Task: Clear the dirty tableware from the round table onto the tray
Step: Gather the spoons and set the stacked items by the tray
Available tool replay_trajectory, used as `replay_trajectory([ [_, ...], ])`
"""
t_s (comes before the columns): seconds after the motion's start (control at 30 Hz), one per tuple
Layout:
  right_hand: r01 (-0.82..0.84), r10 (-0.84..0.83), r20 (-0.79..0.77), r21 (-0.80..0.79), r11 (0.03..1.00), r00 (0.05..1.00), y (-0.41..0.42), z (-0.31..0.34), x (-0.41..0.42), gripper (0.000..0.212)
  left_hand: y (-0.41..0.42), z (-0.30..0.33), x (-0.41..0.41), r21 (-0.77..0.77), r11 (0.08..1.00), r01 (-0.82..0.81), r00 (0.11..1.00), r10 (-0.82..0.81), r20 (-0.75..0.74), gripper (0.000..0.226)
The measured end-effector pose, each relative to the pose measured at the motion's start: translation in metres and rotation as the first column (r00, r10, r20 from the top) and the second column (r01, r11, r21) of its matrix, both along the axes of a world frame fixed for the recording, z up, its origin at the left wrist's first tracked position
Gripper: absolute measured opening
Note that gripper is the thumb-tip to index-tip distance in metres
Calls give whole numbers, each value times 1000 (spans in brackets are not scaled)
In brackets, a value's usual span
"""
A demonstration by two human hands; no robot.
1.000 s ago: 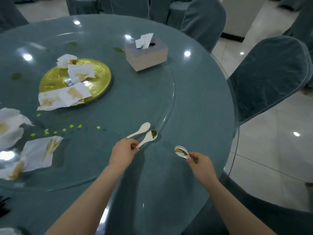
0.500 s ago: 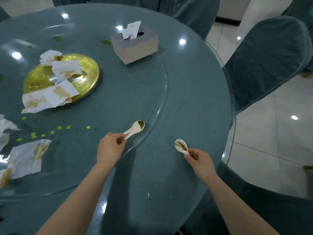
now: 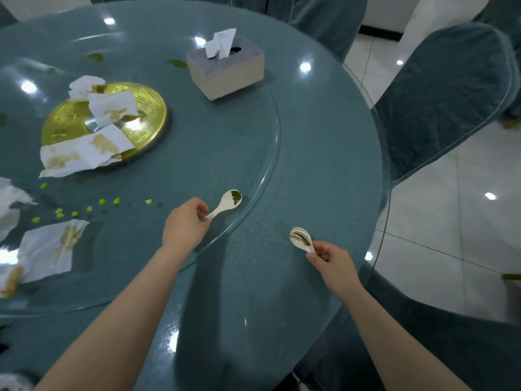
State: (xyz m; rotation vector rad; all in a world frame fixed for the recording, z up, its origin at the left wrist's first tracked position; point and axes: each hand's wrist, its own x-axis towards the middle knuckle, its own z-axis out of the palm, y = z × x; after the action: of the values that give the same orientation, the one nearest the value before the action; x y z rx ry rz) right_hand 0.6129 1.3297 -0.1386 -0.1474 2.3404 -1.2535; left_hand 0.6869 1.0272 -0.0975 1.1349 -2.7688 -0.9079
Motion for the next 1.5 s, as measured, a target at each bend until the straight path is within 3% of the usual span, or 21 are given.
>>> replay_trajectory([
  [0.23,57,-56,-9,58,997,998,-8,-1,6,17,23,17,60,250,955,-162,985,171,-13,20],
  [0.43,-40,40,19,-27,999,999,-45,3,29,10,53,17,136,492,787,-373,896,443,-29,14],
  [0.67,-269,269,36,-11,963,962,-98,13,66,9,90,7,219,500,603,-622,730,678,90,12],
  [0.9,-444,446,70,-36,895,892,-137,8,111,11,106,-7,260,372,548,-749,623,775,111,14],
  [1.17,-584,586,10,98,806,810,-137,4,121,10,112,-14,264,314,545,-777,592,803,71,11],
  [1.5,-586,580,85,132,799,810,-137,14,112,10,118,-12,254,428,531,-732,598,801,29,19],
])
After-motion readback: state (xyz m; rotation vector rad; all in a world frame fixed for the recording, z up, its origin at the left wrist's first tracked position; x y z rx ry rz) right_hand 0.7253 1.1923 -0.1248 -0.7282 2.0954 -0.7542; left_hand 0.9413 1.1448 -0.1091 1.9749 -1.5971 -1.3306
